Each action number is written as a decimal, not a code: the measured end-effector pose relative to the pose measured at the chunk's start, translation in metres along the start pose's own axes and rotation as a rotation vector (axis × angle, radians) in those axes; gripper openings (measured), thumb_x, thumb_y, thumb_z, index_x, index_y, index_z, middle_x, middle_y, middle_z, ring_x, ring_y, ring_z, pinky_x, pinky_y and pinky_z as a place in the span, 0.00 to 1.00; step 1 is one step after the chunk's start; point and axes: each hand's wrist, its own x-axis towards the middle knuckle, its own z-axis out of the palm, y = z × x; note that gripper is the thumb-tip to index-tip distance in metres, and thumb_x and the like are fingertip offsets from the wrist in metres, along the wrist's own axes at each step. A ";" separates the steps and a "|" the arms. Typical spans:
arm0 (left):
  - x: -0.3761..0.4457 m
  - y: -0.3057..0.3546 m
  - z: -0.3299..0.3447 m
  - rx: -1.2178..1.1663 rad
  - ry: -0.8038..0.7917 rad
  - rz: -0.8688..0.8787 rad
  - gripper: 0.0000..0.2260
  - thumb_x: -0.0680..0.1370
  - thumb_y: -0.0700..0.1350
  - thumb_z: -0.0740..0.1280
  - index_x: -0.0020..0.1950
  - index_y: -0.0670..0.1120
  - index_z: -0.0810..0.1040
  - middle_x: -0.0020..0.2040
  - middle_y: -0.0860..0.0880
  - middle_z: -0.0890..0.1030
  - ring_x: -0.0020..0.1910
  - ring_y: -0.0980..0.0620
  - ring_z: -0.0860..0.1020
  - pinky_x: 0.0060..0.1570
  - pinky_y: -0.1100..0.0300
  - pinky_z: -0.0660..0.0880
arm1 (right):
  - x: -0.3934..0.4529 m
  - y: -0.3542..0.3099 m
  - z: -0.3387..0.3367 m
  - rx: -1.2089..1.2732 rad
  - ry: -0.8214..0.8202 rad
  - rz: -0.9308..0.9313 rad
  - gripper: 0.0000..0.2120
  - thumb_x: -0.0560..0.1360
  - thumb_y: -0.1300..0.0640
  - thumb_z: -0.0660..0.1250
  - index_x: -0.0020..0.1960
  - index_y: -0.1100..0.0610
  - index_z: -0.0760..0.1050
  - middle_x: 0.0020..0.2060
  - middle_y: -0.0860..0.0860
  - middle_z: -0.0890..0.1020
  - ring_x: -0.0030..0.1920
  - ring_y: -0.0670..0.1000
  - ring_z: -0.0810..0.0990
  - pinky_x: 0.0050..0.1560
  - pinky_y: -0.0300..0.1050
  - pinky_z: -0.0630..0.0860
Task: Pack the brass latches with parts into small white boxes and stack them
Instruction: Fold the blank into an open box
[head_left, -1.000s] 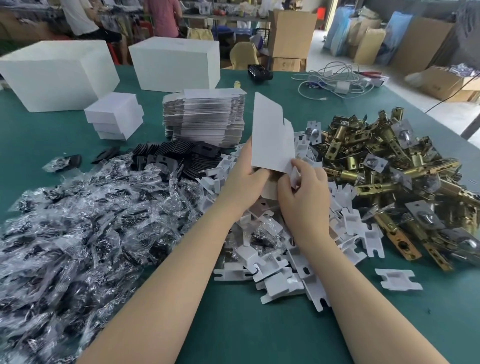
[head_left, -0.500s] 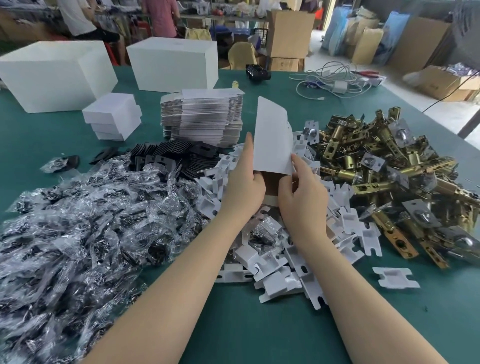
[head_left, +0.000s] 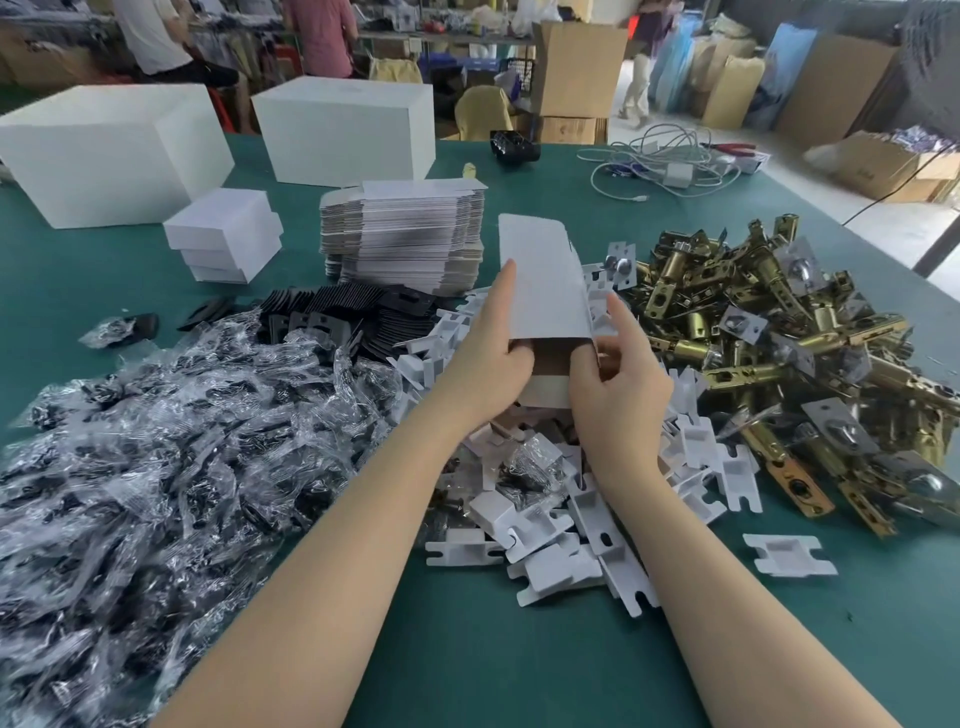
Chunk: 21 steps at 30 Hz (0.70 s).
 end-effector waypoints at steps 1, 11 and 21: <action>0.000 -0.002 -0.004 -0.042 -0.036 -0.024 0.37 0.80 0.33 0.58 0.82 0.56 0.44 0.80 0.48 0.58 0.64 0.59 0.75 0.59 0.57 0.76 | 0.001 0.000 -0.001 -0.006 -0.011 0.016 0.27 0.78 0.61 0.63 0.76 0.52 0.65 0.46 0.49 0.81 0.41 0.41 0.77 0.43 0.32 0.74; 0.009 -0.004 -0.010 -1.070 0.173 -0.285 0.22 0.80 0.50 0.65 0.74 0.53 0.66 0.56 0.47 0.83 0.48 0.48 0.84 0.45 0.50 0.82 | -0.003 -0.002 0.001 -0.114 -0.057 -0.163 0.22 0.76 0.66 0.59 0.68 0.53 0.76 0.57 0.47 0.82 0.54 0.40 0.74 0.53 0.34 0.70; 0.003 0.004 -0.006 -0.965 0.070 -0.357 0.10 0.80 0.45 0.67 0.60 0.45 0.77 0.46 0.46 0.85 0.42 0.50 0.85 0.39 0.56 0.82 | -0.003 -0.002 -0.001 -0.012 -0.001 -0.049 0.27 0.72 0.69 0.60 0.67 0.52 0.77 0.52 0.44 0.82 0.51 0.41 0.78 0.52 0.38 0.77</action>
